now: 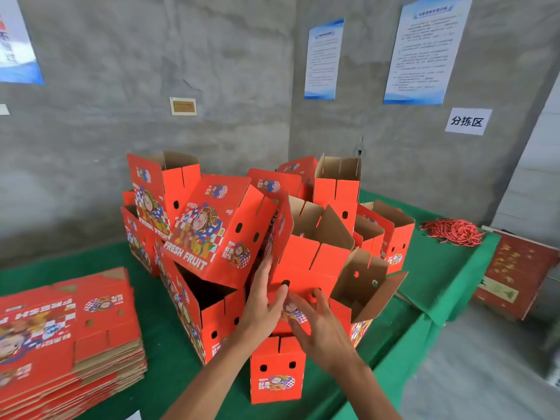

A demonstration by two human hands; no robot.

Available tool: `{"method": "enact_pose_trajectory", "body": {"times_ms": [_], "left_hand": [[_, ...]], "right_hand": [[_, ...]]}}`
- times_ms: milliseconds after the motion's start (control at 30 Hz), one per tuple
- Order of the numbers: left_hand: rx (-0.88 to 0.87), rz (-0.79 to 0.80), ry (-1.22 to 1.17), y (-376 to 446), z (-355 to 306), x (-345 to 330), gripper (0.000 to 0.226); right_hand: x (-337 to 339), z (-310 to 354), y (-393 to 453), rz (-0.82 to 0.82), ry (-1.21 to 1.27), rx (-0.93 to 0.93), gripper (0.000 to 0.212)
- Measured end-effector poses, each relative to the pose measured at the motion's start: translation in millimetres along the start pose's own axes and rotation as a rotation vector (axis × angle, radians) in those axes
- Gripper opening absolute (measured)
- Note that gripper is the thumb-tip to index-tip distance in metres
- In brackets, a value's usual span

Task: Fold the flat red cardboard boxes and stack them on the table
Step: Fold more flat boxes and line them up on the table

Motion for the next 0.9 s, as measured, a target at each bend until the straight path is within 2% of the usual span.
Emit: {"method": "enact_pose_trajectory", "body": {"times_ms": [133, 233, 333, 467, 600, 733, 833, 900], "left_hand": [[0.128, -0.005, -0.003, -9, 13, -5, 0.067], [0.194, 0.056, 0.054, -14, 25, -8, 0.065], [0.229, 0.075, 0.115, -21, 38, -10, 0.061], [0.243, 0.076, 0.138, -30, 48, -8, 0.053], [0.236, 0.020, 0.186, -44, 51, 15, 0.046], [0.264, -0.088, 0.331, -71, 63, 76, 0.044], [0.460, -0.203, 0.379, -94, 74, 136, 0.046], [0.578, -0.263, 0.403, -110, 83, 178, 0.050]], "right_hand": [[0, -2, -8, -0.049, -0.002, -0.074, 0.038], [5, -2, -8, -0.085, -0.083, -0.155, 0.037], [13, -2, -9, -0.207, -0.089, -0.224, 0.029], [11, 12, -7, -0.283, 0.023, -0.161, 0.020], [-11, 43, 5, -0.228, 0.125, -0.021, 0.019], [-52, 84, 26, -0.171, 0.269, 0.080, 0.025], [-98, 119, 49, 0.038, 0.395, 0.093, 0.035], [-133, 142, 65, 0.197, 0.392, 0.090, 0.039]]}}
Point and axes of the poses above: each hand's wrist, its own y-axis towards the middle knuckle, its own x-axis out of the back of the hand, z = x × y, the point moved 1 cm from there along y, towards the middle knuckle
